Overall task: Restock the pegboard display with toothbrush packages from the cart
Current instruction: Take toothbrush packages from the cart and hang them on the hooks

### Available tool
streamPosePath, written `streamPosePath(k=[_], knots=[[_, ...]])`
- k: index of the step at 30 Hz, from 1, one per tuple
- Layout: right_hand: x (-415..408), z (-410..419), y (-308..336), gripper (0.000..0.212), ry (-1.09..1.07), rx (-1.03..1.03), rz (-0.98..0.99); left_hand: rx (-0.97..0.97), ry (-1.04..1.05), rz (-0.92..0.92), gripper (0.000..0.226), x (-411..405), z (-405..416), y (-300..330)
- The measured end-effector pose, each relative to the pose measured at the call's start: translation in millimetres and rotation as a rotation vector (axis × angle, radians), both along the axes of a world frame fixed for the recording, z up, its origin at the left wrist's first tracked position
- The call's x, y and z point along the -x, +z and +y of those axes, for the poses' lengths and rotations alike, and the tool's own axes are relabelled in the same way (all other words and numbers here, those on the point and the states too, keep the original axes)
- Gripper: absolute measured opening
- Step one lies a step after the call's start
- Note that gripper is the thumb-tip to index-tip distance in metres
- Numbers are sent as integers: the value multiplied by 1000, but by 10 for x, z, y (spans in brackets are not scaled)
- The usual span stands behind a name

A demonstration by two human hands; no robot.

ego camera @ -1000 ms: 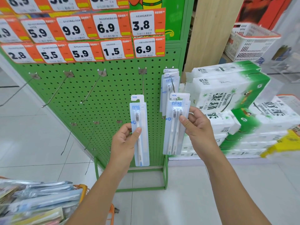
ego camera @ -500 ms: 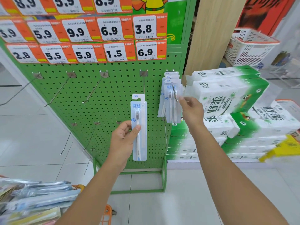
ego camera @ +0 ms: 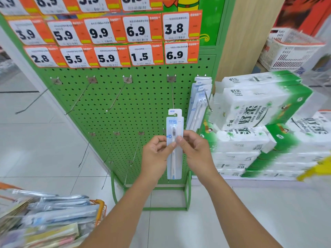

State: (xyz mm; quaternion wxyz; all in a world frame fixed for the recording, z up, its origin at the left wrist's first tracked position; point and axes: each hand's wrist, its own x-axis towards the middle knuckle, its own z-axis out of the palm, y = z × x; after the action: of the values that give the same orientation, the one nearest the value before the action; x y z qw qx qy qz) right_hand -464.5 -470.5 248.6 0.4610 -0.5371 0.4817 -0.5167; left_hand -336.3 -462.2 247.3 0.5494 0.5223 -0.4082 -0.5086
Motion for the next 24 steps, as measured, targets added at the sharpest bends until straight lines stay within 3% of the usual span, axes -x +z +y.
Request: streamPosePath(k=[3,10,16,20,24], knots=[[10,-86,-46,12,-46,-38,0,-16,1,-17,15,6,-46,-26],[-227,-757,-30,20,-181,-77,94,-150,88,-303,28,-261,-92,-71],[-465,-1434,123,20,-306,-224,-26,-121,20,-389,17,-649,-134,114],[-568,-1385,162,38,-308,-407,-65,-120,33,-375,13,-787,-84,134],[-728,-871,-290,26,-324,-574,-111,-190,21,-342,12,-916,129,-64]])
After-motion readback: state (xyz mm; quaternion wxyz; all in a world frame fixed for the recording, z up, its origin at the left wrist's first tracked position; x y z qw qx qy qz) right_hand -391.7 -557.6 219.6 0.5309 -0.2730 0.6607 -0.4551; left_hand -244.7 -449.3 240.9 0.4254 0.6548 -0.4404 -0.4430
